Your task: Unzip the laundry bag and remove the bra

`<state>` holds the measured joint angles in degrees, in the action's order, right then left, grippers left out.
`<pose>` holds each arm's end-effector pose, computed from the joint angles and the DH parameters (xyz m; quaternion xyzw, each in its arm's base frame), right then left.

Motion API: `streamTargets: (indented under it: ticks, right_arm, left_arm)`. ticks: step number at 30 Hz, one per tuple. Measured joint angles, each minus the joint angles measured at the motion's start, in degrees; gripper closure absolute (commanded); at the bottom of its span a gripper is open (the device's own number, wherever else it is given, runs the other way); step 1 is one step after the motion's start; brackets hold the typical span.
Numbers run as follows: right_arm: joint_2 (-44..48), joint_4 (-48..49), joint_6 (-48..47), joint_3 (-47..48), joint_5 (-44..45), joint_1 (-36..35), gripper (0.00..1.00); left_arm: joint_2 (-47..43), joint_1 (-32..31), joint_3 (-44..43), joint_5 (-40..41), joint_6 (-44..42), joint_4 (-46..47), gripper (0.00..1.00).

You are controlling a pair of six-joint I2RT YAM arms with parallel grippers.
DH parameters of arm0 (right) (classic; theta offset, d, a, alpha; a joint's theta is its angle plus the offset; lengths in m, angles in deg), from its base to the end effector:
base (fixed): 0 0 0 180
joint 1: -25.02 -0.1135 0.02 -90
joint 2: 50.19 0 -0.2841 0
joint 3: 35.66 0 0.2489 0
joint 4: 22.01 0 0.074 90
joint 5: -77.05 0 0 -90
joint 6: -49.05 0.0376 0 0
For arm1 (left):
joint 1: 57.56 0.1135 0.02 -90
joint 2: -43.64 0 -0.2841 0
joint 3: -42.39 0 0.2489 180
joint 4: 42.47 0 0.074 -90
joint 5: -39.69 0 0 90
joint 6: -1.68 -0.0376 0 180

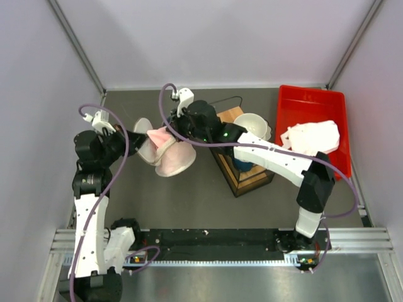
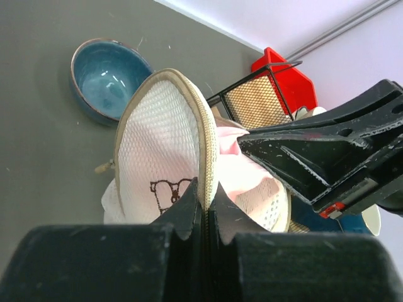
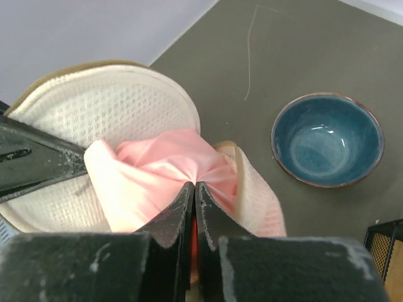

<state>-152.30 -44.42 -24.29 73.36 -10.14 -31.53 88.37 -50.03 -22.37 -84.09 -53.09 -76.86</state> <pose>0.2409 0.3613 0.3914 -0.2575 0.7531 0.3452 0.4974 0.1554 -0.0005 0.3726 -0.1097 0.7688 -0.3633 0.5147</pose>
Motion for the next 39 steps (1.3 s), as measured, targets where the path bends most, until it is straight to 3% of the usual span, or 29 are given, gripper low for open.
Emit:
streamTargets:
  ticks: [10, 16, 24, 30, 39]
  right_arm:
    - [1.8, -1.8, 0.4, 3.7, 0.2, 0.1, 1.0]
    - [6.1, -0.8, 0.3, 3.5, 1.7, 0.1, 1.0]
    - [9.9, 4.1, 0.5, 0.8, 3.3, 0.1, 1.0]
    - [5.4, 6.3, 1.6, 0.2, 3.3, 0.3, 1.0]
    - [-0.8, 2.9, 1.8, 3.1, 0.9, 1.2, 1.0]
  left_arm:
    - [3.3, -0.5, 8.3, -1.6, -0.6, -0.5, 1.0]
    - [4.9, -1.0, 8.9, -1.6, -0.2, 0.5, 1.0]
    - [7.9, -5.9, 2.0, -1.5, -0.2, -1.4, 1.0]
    - [5.9, -9.6, -1.5, -2.5, 1.8, -1.6, 1.0]
    - [4.0, -9.8, -3.1, -2.4, 2.6, -4.4, 1.0]
